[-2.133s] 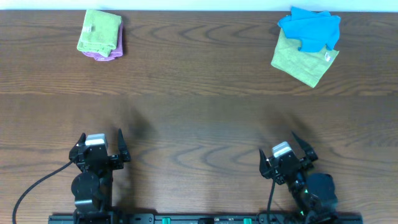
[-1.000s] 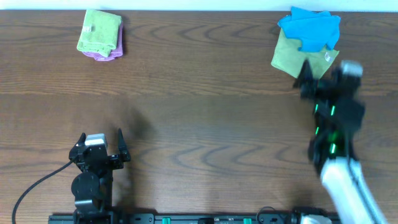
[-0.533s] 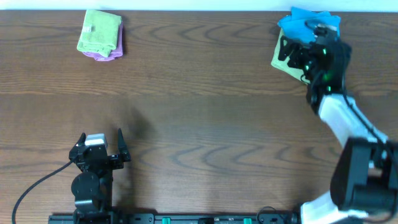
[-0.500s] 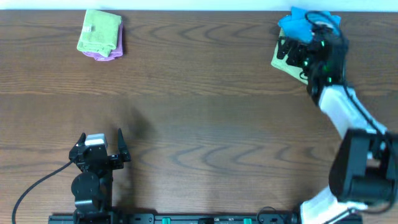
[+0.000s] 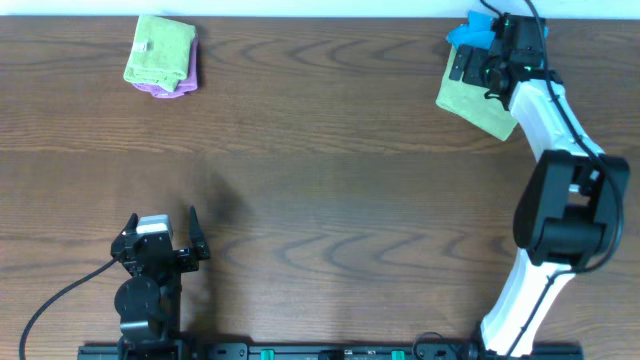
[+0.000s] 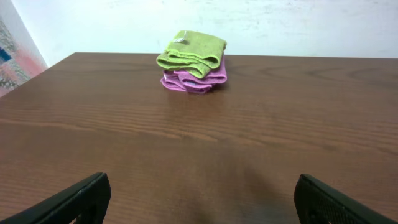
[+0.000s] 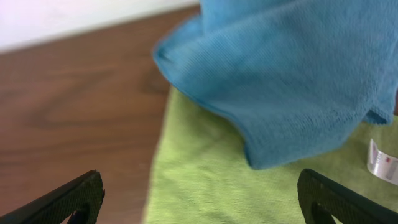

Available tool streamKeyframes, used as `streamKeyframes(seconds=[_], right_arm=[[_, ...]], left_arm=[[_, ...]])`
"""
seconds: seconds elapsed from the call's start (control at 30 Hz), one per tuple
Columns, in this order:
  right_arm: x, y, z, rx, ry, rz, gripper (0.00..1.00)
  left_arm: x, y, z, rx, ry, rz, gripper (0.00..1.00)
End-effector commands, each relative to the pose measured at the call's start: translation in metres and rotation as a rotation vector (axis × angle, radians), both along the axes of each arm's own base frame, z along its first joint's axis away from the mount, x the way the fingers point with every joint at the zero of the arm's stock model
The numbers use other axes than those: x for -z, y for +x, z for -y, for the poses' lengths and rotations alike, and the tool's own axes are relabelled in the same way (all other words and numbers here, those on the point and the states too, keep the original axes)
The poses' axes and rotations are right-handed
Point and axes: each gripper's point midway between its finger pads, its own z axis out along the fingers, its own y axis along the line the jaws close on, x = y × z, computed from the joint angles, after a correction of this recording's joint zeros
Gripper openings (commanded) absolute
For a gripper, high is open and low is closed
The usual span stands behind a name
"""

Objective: Fold the cloth
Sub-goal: 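Reach the right gripper to the blue cloth and pinch its edge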

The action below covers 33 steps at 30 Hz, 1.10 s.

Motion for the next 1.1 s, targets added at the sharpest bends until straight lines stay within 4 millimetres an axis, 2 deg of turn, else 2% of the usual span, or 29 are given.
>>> streamKeyframes(seconds=[0.0, 0.13, 0.2, 0.33, 0.47, 0.57, 0.67, 0.73, 0.83, 0.9, 0.97, 1.07], right_arm=[[0.011, 0.001, 0.019, -0.003, -0.15, -0.044, 0.99], [0.013, 0.003, 0.037, -0.027, -0.309, -0.057, 0.99], [0.009, 0.011, 0.047, -0.027, -0.391, -0.033, 0.92], [0.01, 0.023, 0.05, -0.055, -0.454, 0.006, 0.89], [0.024, 0.023, 0.05, -0.069, -0.459, -0.017, 0.88], [0.044, 0.019, 0.05, -0.084, -0.458, -0.059, 0.89], [0.057, 0.017, 0.049, -0.092, -0.458, -0.082, 0.85], [0.06, 0.017, 0.05, -0.092, -0.459, -0.084, 0.8], [0.058, 0.019, 0.055, -0.066, -0.483, -0.076, 0.65], [0.053, 0.022, 0.059, -0.047, -0.5, -0.059, 0.61], [0.05, 0.024, 0.062, -0.032, -0.513, -0.045, 0.62], [0.048, 0.025, 0.062, -0.031, -0.518, -0.039, 0.53]], left_arm=[[0.015, 0.0, -0.001, -0.005, -0.003, -0.036, 0.95], [0.015, 0.0, 0.0, -0.005, -0.003, -0.036, 0.95], [0.015, 0.0, 0.0, -0.005, -0.003, -0.036, 0.95], [0.015, 0.0, 0.0, -0.005, -0.003, -0.036, 0.95], [0.015, 0.0, 0.0, -0.005, -0.003, -0.036, 0.95], [0.015, 0.0, 0.0, -0.005, -0.003, -0.036, 0.95], [0.015, 0.0, 0.0, -0.005, -0.003, -0.036, 0.95], [0.015, 0.0, 0.0, -0.005, -0.003, -0.036, 0.96], [0.015, 0.0, 0.0, -0.005, -0.003, -0.036, 0.96], [0.015, 0.0, 0.0, -0.005, -0.003, -0.036, 0.95], [0.015, 0.0, 0.0, -0.005, -0.003, -0.036, 0.95], [0.015, 0.0, 0.0, -0.005, -0.003, -0.036, 0.96]])
